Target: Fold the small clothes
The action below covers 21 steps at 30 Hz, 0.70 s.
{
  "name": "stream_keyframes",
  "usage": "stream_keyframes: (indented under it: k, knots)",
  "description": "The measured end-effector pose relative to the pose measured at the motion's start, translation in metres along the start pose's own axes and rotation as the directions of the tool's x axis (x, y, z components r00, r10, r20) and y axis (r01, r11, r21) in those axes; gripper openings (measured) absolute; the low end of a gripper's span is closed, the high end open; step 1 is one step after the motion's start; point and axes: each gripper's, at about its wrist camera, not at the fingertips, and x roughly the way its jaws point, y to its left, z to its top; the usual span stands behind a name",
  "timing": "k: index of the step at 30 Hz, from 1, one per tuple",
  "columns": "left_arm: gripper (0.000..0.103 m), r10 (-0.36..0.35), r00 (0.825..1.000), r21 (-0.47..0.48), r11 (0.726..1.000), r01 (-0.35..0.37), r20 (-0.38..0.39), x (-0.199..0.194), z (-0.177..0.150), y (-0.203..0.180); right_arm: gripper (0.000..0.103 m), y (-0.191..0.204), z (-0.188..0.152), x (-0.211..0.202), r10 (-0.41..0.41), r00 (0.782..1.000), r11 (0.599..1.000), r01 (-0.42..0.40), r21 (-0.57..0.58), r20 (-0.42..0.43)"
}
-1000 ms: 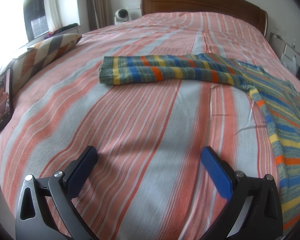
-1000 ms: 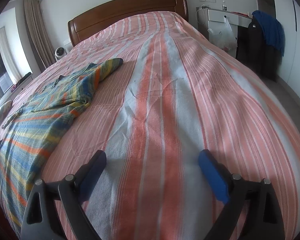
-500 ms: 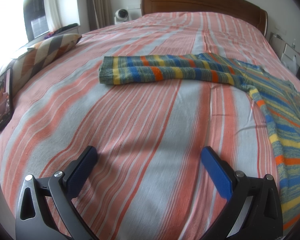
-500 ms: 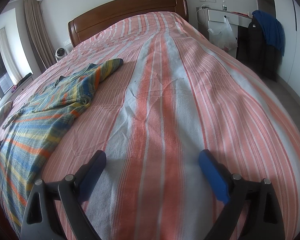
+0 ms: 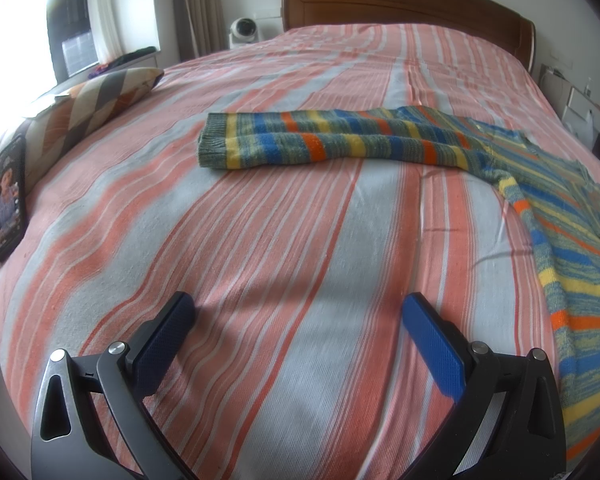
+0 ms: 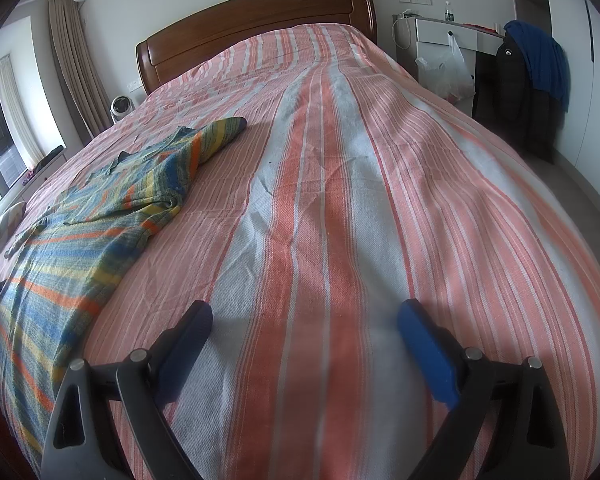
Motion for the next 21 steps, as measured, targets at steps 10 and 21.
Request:
stream_keyframes:
  k: [10, 21]
  knots:
    - [0.103, 0.001, 1.000, 0.001, 1.000, -0.001, 0.001, -0.0006, -0.0007, -0.0015, 0.094, 0.0001, -0.0002, 0.0002, -0.001, 1.000, 1.000, 0.001, -0.001, 0.000]
    - [0.103, 0.002, 1.000, 0.002, 1.000, -0.002, 0.002, -0.0005, -0.0006, -0.0018, 0.094, 0.0001, -0.0002, 0.0004, -0.001, 1.000, 1.000, 0.001, -0.001, 0.001]
